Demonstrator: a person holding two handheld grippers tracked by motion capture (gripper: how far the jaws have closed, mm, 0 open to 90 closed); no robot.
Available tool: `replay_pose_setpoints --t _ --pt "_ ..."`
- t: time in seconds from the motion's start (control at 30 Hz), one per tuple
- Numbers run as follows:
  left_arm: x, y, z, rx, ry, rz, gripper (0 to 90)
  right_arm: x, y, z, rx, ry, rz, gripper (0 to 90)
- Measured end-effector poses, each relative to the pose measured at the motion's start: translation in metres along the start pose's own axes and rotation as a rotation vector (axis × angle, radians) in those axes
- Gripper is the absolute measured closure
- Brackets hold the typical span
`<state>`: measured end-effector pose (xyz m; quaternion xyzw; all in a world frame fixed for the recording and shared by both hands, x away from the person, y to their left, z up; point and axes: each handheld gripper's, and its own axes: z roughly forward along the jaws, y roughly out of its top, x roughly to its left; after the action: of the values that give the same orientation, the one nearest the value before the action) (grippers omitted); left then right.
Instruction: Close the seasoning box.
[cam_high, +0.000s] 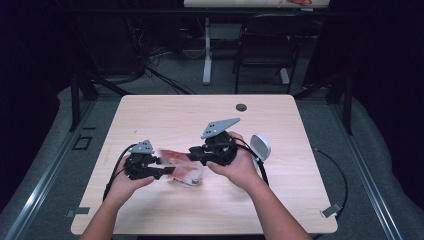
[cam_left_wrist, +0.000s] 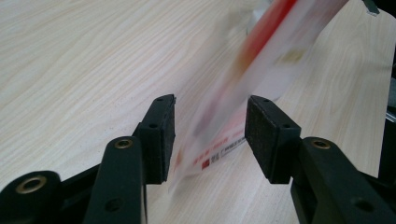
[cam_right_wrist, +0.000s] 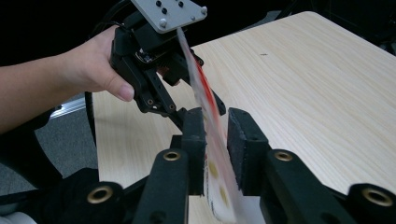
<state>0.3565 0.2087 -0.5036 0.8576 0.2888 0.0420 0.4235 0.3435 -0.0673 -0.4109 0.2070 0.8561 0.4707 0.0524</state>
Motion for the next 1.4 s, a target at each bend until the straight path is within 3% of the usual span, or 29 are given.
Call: replay_pose_setpoints --t 0.13,0.53,0.7,0.93,1.2,1.23,1.4 --pt "0.001 -0.004 -0.005 -0.003 0.03 -0.009 50.9 0.005 0.005 0.002 0.001 0.007 -0.002 73.3" --pt "0.003 -0.004 -0.013 -0.016 0.031 -0.013 50.3 0.005 0.01 -0.001 -0.011 -0.029 0.005 64.2" --pt "0.004 -0.003 -0.019 -0.033 0.05 -0.02 50.9 0.005 0.011 -0.005 -0.037 -0.042 0.016 57.8" --pt "0.005 -0.002 -0.03 -0.038 0.059 -0.021 51.6 0.007 0.002 -0.022 -0.071 -0.11 0.025 54.4" --pt "0.008 -0.002 -0.041 -0.052 0.09 -0.027 51.7 -0.003 -0.011 -0.049 -0.126 -0.172 0.067 51.2" --pt "0.009 -0.002 -0.043 -0.053 0.108 -0.028 51.9 -0.004 -0.012 -0.051 -0.132 -0.181 0.073 50.7" --pt "0.011 -0.003 -0.05 -0.069 0.114 -0.031 51.9 -0.01 -0.023 -0.056 -0.138 -0.214 0.107 50.9"
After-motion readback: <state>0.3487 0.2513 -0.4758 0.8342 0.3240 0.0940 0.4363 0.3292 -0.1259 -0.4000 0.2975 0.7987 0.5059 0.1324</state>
